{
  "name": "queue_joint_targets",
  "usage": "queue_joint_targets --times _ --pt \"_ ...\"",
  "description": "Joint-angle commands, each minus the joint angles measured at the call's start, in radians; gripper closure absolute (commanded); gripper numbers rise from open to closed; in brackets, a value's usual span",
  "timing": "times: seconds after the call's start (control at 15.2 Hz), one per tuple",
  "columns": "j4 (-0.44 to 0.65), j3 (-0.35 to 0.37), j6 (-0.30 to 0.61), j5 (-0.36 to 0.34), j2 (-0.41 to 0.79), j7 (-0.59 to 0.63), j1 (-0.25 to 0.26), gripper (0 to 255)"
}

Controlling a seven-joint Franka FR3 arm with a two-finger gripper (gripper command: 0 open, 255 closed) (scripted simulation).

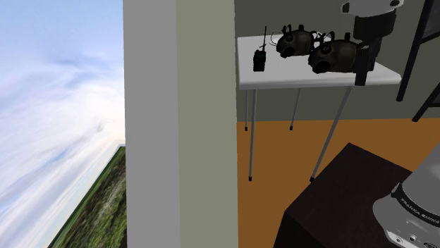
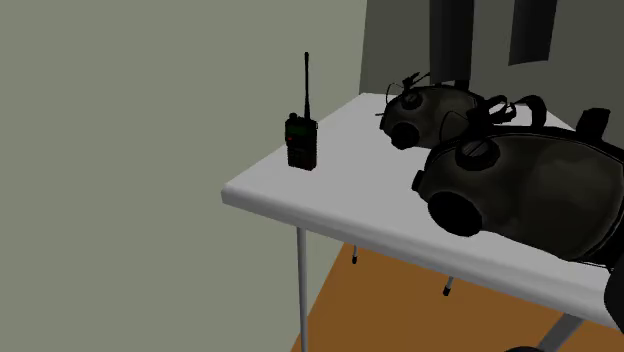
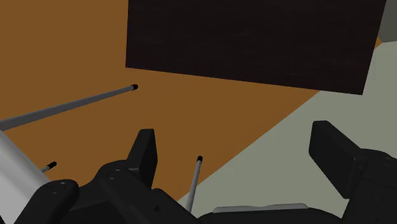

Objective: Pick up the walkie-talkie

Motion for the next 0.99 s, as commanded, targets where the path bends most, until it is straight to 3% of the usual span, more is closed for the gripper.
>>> queue_joint_targets --times 0.0,0.92 --pt "0.000 0.000 0.000 0.000 0.000 0.000 0.000 0" --pt "0.043 -0.023 0.596 0.005 0.310 0.105 -0.035 0"
